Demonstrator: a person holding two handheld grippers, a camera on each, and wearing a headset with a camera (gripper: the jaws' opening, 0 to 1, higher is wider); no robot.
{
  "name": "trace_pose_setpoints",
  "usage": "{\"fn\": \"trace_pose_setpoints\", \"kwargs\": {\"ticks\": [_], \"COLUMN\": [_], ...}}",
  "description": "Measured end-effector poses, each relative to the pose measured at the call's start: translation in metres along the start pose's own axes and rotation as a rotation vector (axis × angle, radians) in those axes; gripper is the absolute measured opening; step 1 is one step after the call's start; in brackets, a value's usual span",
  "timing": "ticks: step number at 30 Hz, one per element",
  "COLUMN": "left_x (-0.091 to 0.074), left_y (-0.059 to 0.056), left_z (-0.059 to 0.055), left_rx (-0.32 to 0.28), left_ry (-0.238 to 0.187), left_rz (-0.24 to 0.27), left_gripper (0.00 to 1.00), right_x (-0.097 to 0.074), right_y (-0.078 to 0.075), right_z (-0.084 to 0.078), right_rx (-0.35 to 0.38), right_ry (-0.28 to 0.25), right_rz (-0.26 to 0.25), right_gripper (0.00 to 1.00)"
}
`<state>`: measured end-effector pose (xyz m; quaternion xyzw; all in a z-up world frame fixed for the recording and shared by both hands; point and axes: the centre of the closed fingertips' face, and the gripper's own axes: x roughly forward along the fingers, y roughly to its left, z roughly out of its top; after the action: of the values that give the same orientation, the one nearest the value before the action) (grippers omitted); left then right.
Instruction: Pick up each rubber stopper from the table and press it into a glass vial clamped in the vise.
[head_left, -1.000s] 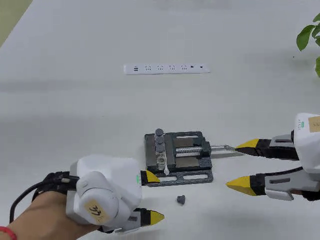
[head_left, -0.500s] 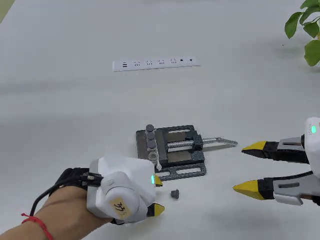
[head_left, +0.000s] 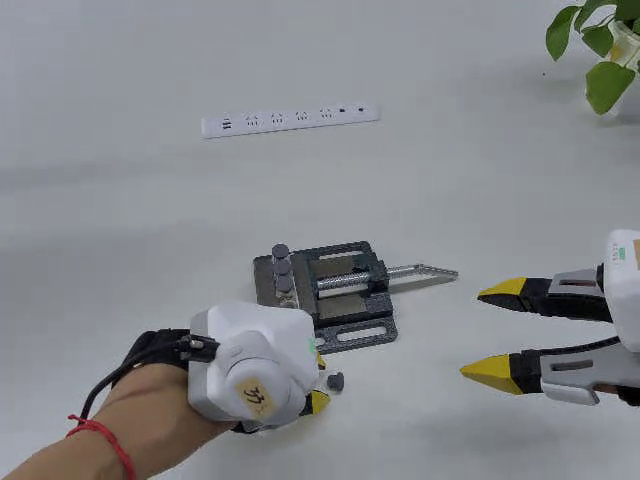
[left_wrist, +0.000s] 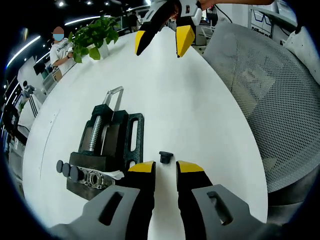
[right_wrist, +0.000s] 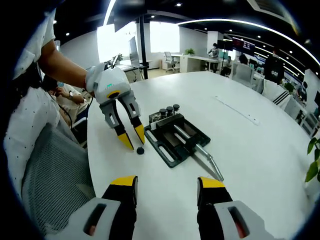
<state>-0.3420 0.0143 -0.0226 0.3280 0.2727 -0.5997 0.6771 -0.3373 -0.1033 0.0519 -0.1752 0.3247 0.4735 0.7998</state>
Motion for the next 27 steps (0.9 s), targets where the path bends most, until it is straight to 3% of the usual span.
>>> {"fn": "trace_pose_setpoints", "kwargs": {"ticks": [14,27], "left_x": [0.008,0.009], "left_y": [0.000,0.002], "left_z": [-0.002,-0.002], "left_rx": [-0.001,-0.018], "left_ry": [0.011,0.010], "left_rz": [-0.009,0.012], "left_gripper": [0.07,0.05], "right_x": [-0.003,0.005], "right_y": [-0.002,0.009], "right_z": [-0.005,0.002], "right_rx": [0.015,0.010], "right_ry": [-0.002,-0.018], "right_rz": [-0.003,0.026], "right_gripper": [0.43,0.44]}}
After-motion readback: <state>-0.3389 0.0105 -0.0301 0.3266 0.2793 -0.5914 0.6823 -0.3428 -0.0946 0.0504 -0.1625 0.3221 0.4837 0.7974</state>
